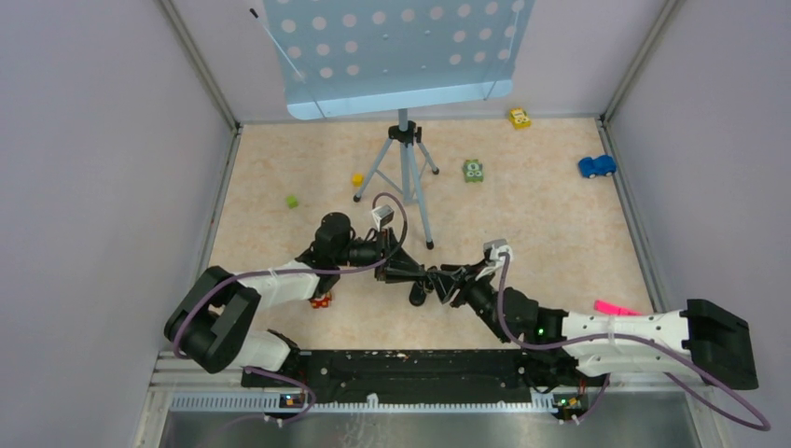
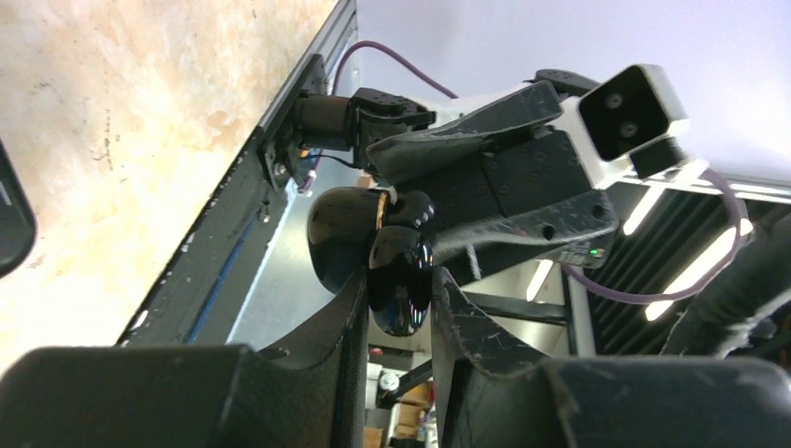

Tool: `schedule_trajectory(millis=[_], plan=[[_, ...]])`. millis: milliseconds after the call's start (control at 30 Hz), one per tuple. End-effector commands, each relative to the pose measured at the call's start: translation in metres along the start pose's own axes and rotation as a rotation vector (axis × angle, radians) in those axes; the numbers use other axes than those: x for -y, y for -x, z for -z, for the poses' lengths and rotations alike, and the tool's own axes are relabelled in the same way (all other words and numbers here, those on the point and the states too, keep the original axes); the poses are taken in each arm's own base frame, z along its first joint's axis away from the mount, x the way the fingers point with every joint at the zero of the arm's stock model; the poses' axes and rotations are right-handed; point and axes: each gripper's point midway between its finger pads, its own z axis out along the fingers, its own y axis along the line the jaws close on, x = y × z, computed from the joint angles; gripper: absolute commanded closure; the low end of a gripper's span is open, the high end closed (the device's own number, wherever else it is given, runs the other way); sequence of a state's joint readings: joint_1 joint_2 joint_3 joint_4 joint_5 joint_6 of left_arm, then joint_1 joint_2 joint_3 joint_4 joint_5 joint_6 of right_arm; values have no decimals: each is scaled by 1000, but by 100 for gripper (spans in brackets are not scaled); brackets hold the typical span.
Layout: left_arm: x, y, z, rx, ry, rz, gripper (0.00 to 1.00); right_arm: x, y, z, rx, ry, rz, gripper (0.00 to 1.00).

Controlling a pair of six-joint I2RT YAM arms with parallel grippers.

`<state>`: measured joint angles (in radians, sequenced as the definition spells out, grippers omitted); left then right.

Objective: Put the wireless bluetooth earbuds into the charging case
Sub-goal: Insert the right earbud into the right side groove of the charging case.

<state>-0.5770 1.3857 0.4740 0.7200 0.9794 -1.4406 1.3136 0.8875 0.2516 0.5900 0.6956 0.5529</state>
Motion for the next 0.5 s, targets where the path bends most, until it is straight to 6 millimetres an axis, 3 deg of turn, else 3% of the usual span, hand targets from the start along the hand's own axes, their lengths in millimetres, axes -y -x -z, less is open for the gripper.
schedule_trajectory(millis=[0, 300, 467], plan=[[15, 11, -4, -2, 2, -183, 100, -32, 25, -1, 13, 65, -37, 54], [14, 14, -6, -27, 13, -271, 100, -47, 59, 8, 42, 92, -102, 42], [14, 14, -6, -33, 12, -282, 100, -48, 72, 15, 78, 112, -166, 41]])
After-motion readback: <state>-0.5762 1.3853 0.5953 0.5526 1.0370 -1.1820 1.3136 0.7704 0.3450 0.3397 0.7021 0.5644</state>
